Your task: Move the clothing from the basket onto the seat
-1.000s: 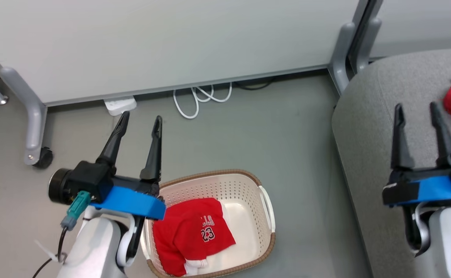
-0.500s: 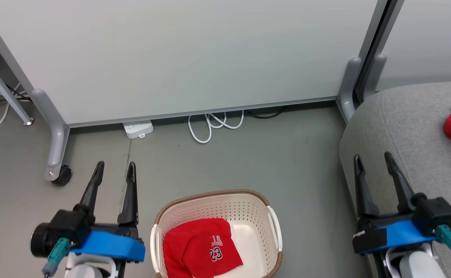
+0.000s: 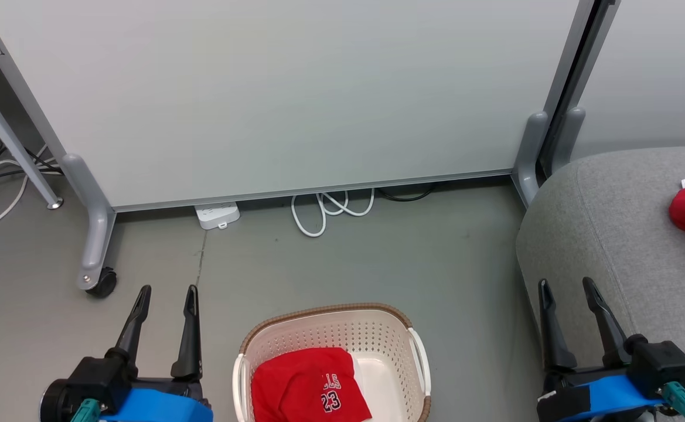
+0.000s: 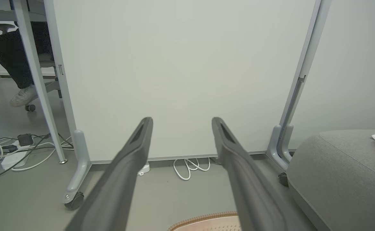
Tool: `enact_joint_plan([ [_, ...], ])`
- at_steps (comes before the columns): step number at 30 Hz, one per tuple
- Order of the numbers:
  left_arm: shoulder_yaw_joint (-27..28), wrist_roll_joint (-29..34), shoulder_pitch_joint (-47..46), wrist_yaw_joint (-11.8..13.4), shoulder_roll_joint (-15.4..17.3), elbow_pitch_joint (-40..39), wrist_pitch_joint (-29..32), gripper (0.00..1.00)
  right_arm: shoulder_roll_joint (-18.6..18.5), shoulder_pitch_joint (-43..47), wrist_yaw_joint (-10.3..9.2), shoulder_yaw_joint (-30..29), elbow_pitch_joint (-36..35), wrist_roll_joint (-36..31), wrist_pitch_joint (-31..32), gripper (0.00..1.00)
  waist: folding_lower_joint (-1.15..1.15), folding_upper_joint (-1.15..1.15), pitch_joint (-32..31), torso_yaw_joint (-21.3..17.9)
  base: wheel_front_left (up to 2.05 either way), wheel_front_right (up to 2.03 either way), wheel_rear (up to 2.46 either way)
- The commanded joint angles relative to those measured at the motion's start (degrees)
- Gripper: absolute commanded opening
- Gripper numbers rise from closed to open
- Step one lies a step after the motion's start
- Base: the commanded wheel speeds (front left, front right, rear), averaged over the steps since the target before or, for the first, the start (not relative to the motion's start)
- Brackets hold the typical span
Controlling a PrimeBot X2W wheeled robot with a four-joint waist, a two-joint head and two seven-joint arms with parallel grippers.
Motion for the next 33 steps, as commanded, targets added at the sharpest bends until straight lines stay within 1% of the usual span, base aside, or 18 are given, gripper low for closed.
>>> enact_joint_plan([
  [1, 0.2, 0.1, 1.0, -0.3, 0.1, -0.1, -0.2, 1.0, 0.3, 1.3, -0.02, -0.1, -0.3, 0.2, 0.0, 1.0, 0.0, 0.0, -0.2, -0.1, 0.0, 0.0, 0.0],
  [9, -0.3, -0.5, 1.8, 0.1, 0.1, 0.1, -0.2, 1.0, 0.6, 2.3, -0.02, 0.5, 0.5, 0.2, 0.0, 1.0, 0.0, 0.0, -0.8, -0.1, 0.0, 0.0, 0.0],
  [22, -0.9, 0.2, 0.3, -0.3, 0.1, 0.9, -0.2, 1.0, 0.8, 1.5, -0.02, 1.1, 0.8, 0.3, 0.0, 1.0, 0.0, 0.0, -0.2, -0.1, 0.0, 0.0, 0.0],
  [28, -2.6, 0.5, -3.9, -1.5, 0.1, 3.2, -0.2, 1.0, 0.8, 0.1, -0.02, 1.1, 0.2, 0.3, 0.0, 1.0, 0.0, 0.0, 1.9, -0.6, 0.0, 0.0, 0.0],
  [33, -4.8, 2.0, -10.1, -2.4, 0.4, 6.8, -0.2, 1.0, 0.8, -2.4, -0.02, 1.6, -0.5, -0.2, 0.0, 1.0, 0.0, 0.0, 5.3, -2.4, 0.0, 0.0, 0.0],
])
